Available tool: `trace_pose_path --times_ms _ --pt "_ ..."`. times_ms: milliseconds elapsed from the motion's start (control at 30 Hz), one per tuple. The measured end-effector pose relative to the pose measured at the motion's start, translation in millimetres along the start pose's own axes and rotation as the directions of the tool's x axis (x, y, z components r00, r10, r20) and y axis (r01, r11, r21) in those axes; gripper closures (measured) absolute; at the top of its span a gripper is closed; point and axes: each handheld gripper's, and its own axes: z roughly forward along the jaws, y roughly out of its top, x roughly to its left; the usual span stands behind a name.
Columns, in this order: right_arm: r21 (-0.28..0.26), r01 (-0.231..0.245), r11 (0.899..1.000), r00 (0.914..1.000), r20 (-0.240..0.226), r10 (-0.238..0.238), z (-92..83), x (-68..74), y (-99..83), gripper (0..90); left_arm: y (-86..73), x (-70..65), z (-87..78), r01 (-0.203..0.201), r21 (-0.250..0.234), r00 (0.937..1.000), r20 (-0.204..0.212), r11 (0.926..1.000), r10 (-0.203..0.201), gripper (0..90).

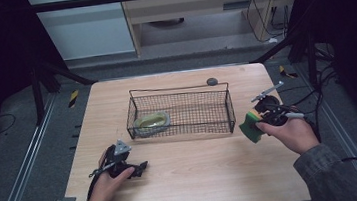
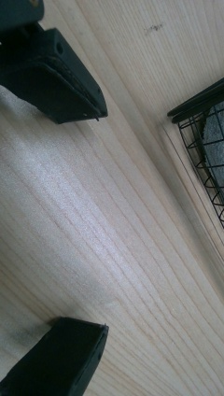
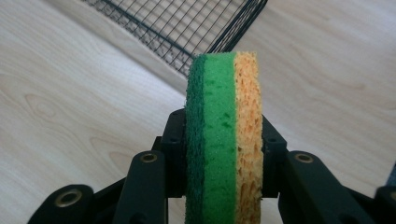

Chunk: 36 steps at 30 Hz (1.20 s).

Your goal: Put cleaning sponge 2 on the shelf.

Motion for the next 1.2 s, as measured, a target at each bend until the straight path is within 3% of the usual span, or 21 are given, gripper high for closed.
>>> trace_pose_path --times_ms 33,300,567,900,1200 --pt "-0.024 0.007 1.0 0.9999 0.011 -0.007 -3.5 -4.6 3.4 64.3 0.1 0.1 0.1 0.0 0.0 1.0 0.001 1.0 0.0 0.0" --pt "-0.057 0.043 0.997 0.9976 0.057 -0.039 -13.8 -13.5 21.8 64.4 -0.3 0.2 0.2 0.0 -0.005 1.0 0.0 1.0 0.0 0.0" --pt "-0.098 0.093 0.991 0.9909 0.106 -0.083 -29.9 -17.9 59.9 64.4 -0.8 0.0 0.6 0.002 -0.014 1.0 -0.002 0.9999 -0.002 0.0" --pt "-0.122 0.126 0.985 0.9861 0.124 -0.111 -37.0 -13.4 93.5 64.5 -0.8 0.0 0.6 0.002 -0.013 1.0 -0.001 0.9999 -0.002 0.0" --pt "-0.14 0.128 0.982 0.9857 0.128 -0.11 -42.2 -10.8 117.1 64.5 -0.8 0.2 0.6 0.001 -0.014 1.0 0.0 0.9999 -0.001 0.0"
